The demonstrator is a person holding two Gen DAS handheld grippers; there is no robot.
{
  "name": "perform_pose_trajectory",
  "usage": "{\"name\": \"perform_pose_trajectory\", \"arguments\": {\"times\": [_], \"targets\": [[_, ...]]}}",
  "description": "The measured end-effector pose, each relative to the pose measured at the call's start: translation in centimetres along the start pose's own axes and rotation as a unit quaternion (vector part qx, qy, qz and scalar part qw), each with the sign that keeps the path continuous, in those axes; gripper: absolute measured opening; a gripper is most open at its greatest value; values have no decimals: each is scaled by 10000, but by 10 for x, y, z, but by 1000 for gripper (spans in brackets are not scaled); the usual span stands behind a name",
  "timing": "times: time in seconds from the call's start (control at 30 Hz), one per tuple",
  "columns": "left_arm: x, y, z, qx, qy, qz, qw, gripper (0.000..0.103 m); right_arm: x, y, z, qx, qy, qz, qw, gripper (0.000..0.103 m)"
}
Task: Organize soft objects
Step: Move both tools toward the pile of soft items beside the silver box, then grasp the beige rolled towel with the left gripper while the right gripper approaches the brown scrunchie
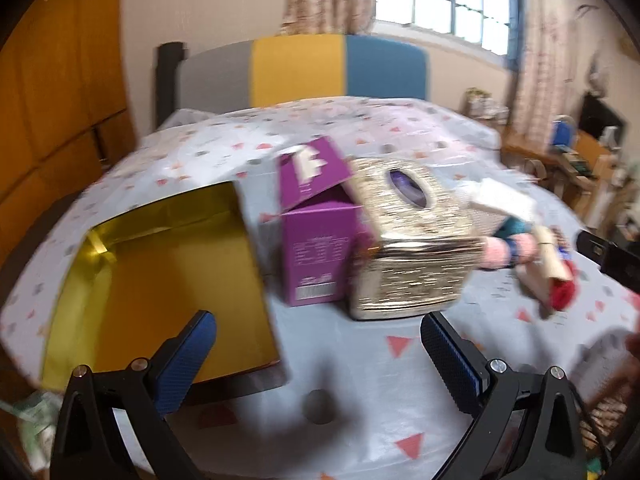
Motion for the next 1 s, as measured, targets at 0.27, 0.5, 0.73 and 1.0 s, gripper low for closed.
{"name": "perform_pose_trajectory", "arguments": {"times": [0.27, 0.5, 0.73, 1.0], "targets": [[46, -12, -13, -362, -746, 1010, 9914, 103, 62, 5, -16, -81, -713, -508, 9961, 103], [118, -35, -30, -968, -1336, 2032, 9651, 102, 121, 24, -25, 200, -1303, -350, 9907, 103], [186, -66, -49, -1425, -1528, 2338, 9496, 83, 149, 29, -21, 301, -1531, -235, 9875, 103], [247, -119, -66, -1936, -1404, 2519, 9377, 75, 160, 17, -10, 130, -1614, -255, 9865, 103]]}}
Point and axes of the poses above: each gripper's, at about its wrist camera, not at the fingertips, and y roughly against the way its jaws point, x to its right, z to its underside, the point moved 1 cm from there along -y, roughly the way its jaws point
